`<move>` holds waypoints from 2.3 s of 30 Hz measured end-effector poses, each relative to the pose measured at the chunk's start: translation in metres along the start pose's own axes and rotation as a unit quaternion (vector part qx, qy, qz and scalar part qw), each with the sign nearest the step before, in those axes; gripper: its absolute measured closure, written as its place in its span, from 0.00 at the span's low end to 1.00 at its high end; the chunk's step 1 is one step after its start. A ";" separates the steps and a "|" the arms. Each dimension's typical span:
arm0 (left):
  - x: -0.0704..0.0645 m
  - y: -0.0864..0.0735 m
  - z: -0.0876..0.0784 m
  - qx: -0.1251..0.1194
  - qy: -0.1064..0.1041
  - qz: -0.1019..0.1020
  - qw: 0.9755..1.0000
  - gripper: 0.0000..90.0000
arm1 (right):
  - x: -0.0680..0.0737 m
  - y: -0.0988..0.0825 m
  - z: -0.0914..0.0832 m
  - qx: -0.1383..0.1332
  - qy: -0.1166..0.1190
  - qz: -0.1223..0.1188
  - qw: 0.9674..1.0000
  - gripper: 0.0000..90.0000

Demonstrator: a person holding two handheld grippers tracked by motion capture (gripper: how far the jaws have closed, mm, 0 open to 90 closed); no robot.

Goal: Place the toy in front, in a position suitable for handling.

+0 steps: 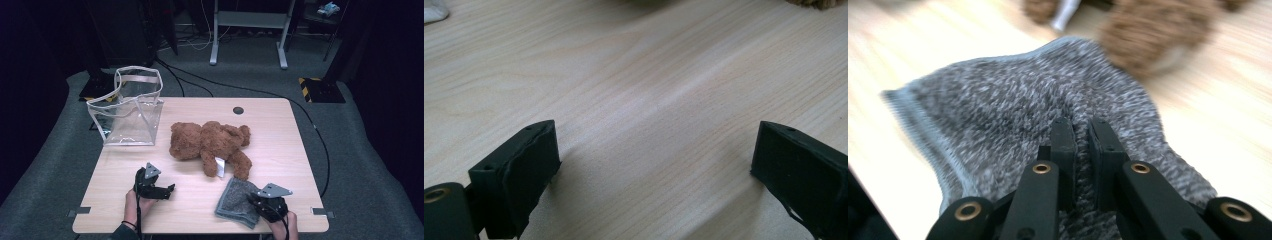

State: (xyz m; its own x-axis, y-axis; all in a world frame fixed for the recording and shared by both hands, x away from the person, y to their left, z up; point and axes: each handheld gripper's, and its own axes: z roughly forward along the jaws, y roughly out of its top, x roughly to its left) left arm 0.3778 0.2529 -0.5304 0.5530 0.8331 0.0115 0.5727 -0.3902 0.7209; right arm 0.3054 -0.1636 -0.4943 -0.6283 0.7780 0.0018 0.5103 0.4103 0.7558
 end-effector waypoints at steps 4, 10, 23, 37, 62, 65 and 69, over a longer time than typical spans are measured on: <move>0.000 0.000 0.000 0.000 0.000 0.000 1.000 0.05 | -0.017 -0.007 -0.012 0.003 -0.027 0.011 1.000 0.92; 0.000 0.000 0.000 0.000 0.000 0.000 1.000 0.05 | -0.044 -0.017 -0.030 0.011 -0.088 0.028 0.996 0.92; 0.000 0.000 0.000 0.001 0.000 -0.001 1.000 0.05 | -0.075 -0.026 -0.036 0.023 -0.117 0.109 0.987 0.43; -0.001 0.000 0.000 -0.003 0.004 0.000 1.000 0.05 | -0.070 -0.020 -0.001 0.076 -0.101 0.118 0.985 0.77; 0.000 0.000 0.000 0.001 0.000 0.000 1.000 0.05 | -0.137 0.031 0.013 0.043 -0.204 0.193 0.959 0.88; 0.000 0.000 0.000 0.001 -0.001 0.000 1.000 0.05 | -0.145 0.032 0.022 0.046 -0.205 0.197 0.958 0.88; 0.000 0.000 0.000 0.002 0.000 0.000 1.000 0.05 | -0.152 0.033 0.033 0.054 -0.205 0.206 0.955 0.87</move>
State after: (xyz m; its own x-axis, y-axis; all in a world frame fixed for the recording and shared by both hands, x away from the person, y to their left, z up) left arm 0.3775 0.2530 -0.5302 0.5532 0.8330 0.0124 0.5742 -0.3920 0.7187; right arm 0.4370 -0.2526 -0.4911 -0.0902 0.9959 0.0107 0.7367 0.0595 0.6736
